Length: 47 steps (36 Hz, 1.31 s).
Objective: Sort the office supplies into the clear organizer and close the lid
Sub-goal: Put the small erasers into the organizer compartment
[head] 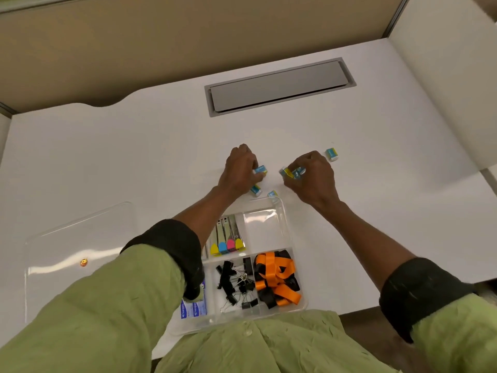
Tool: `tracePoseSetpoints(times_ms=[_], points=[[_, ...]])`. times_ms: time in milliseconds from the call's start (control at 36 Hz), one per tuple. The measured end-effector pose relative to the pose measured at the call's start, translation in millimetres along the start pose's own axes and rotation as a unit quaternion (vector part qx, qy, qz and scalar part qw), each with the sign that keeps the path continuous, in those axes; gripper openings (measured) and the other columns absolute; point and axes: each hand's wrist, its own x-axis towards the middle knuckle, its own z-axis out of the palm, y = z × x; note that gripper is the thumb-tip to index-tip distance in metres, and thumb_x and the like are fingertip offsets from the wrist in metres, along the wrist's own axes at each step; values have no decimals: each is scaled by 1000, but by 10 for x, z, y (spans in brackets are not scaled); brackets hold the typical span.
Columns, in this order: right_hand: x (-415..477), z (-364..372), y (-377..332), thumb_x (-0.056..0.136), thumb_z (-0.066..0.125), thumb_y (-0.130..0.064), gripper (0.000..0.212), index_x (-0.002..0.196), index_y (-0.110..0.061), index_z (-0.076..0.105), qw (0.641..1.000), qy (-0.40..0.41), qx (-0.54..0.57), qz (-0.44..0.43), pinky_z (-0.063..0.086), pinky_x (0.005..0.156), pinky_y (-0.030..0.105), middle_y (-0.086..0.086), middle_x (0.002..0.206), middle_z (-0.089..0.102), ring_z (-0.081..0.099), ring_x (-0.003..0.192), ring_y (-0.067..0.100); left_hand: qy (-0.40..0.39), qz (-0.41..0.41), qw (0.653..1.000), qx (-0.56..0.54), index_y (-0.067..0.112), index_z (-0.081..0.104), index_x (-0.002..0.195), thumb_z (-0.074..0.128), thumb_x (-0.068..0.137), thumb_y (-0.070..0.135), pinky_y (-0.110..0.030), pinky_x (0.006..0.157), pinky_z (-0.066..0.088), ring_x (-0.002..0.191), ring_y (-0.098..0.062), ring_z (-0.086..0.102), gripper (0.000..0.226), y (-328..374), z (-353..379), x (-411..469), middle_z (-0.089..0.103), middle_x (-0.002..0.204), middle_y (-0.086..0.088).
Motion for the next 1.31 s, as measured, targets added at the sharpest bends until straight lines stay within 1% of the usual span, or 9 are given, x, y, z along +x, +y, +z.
tracePoseSetpoints(times_ms=[222, 417, 556, 722, 806, 1000, 1139, 1222, 1306], points=[[-799, -79, -401, 70, 88, -37, 25, 87, -27, 73, 993, -56, 102, 3, 60, 72, 44, -2, 103, 65, 67, 92, 17, 37, 25, 998, -38, 11, 71, 88, 85, 80, 36, -27, 73, 41, 90, -14, 50, 30, 200, -332, -659, 58, 99, -1], [-1242, 162, -438, 78, 78, -40, 25, 96, -24, 72, 996, -87, 6, -29, 59, 70, 33, -5, 106, 56, 58, 104, 15, -5, -11, 1000, -29, 16, 71, 86, 86, 77, 40, -27, 72, 38, 90, -15, 56, 30, 63, -232, -1337, 61, 96, 2], [-1300, 181, -451, 84, 75, -37, 28, 107, -23, 70, 995, -87, -22, -38, 59, 70, 36, -5, 109, 61, 64, 91, 16, -21, -15, 998, -49, 16, 70, 89, 87, 76, 42, -27, 73, 40, 91, -13, 53, 34, 93, -171, -1502, 61, 97, 3], [-1091, -34, -443, 85, 77, -25, 16, 100, -21, 75, 999, -50, -21, 3, 56, 72, 30, -4, 96, 71, 67, 78, 11, -29, -9, 998, -52, 18, 67, 105, 77, 87, 44, -31, 80, 47, 93, -16, 62, 33, 213, -171, -1519, 67, 103, 3], [-825, -184, -293, 85, 76, -26, 12, 97, -24, 75, 999, -4, -21, 29, 57, 74, 30, -6, 93, 72, 67, 75, 8, -12, -18, 998, -55, 18, 69, 102, 72, 92, 43, -35, 80, 53, 88, -15, 66, 27, 264, -263, -1410, 72, 98, 5], [-47, -287, 175, 85, 71, -23, 22, 107, -25, 68, 992, 43, -78, 88, 55, 84, 39, 0, 106, 66, 65, 97, 23, 26, -9, 999, -24, 22, 69, 102, 73, 91, 31, -39, 80, 54, 94, -18, 66, 15, 115, -269, -852, 70, 102, 6], [353, -212, 424, 88, 68, -15, 46, 132, -19, 58, 977, 4, -173, 124, 50, 84, 44, 15, 127, 50, 44, 124, 34, -51, 19, 999, 1, 17, 66, 117, 80, 85, 16, -45, 92, 51, 110, -25, 59, 35, -136, -104, -441, 62, 115, -4], [469, -135, 560, 88, 67, -14, 49, 135, -19, 57, 971, -15, -200, 132, 50, 89, 47, 18, 133, 47, 43, 123, 38, -123, 61, 990, 29, 17, 65, 127, 81, 84, 14, -39, 97, 50, 115, -24, 57, 46, -211, -12, -307, 58, 123, -5], [498, -71, 617, 89, 63, -7, 37, 126, -13, 63, 966, -20, -229, 120, 50, 77, 44, 19, 120, 51, 46, 113, 40, -159, 90, 982, 45, 18, 67, 127, 80, 85, 14, -29, 89, 45, 107, -23, 58, 44, -218, 12, -210, 58, 119, -5]])
